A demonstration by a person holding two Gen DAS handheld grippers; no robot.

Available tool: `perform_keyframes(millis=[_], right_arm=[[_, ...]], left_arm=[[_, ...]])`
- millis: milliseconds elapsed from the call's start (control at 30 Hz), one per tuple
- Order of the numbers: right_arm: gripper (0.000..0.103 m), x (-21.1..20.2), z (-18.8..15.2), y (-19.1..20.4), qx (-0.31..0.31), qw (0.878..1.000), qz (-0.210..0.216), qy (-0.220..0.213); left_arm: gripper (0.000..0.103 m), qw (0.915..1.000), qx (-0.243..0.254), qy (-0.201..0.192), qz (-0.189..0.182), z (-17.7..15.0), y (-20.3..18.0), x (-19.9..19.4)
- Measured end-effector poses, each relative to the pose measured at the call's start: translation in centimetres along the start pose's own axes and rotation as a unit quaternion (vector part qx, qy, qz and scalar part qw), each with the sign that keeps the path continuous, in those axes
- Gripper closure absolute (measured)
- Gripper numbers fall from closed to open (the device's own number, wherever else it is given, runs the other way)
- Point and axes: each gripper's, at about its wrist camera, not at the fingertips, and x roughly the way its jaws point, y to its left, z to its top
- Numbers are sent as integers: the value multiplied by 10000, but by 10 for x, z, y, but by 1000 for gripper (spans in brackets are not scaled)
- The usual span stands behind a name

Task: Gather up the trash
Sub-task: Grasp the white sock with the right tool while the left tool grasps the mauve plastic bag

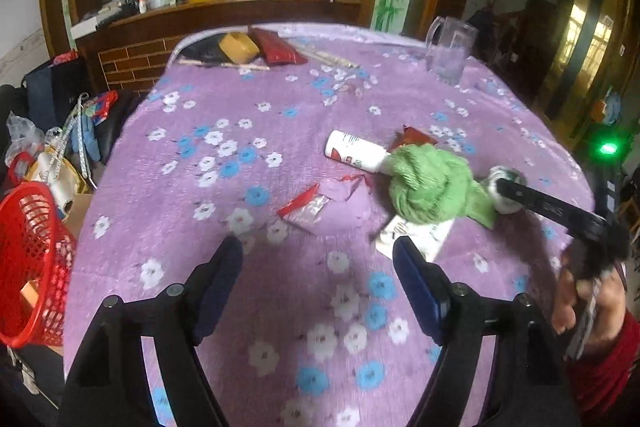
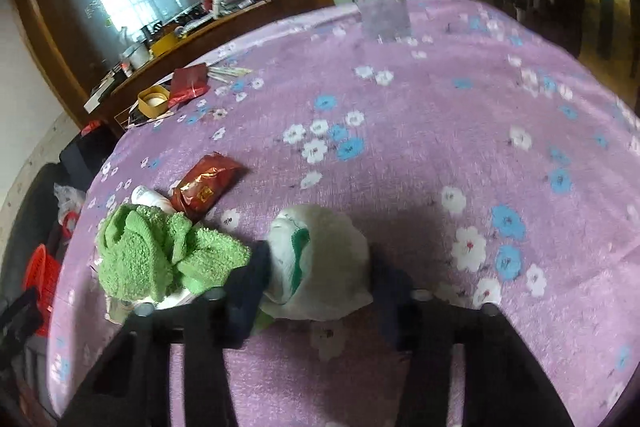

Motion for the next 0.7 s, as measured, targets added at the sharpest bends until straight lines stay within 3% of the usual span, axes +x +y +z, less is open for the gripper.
perform_keyframes(millis=[200, 400, 467, 600, 700], right_arm=[[69, -20, 4, -9, 205, 9978, 307, -542], [69, -27, 2, -6, 204, 9966, 513, -616], [69, -30, 2, -5, 188, 9960, 561, -670], [69, -34, 2, -3, 158, 9947, 692, -746], [69, -37, 1, 1, 67, 9942, 710, -800]], left_arm=[[27, 9995, -114, 303, 47, 19, -9, 45], [28, 9990, 20, 437, 101, 25, -24, 80], [36, 9986, 147, 467, 217, 24, -27, 88], [42, 9990, 81, 378, 229, 26, -24, 95], [58, 9993, 0, 217, 316, 28, -20, 97]])
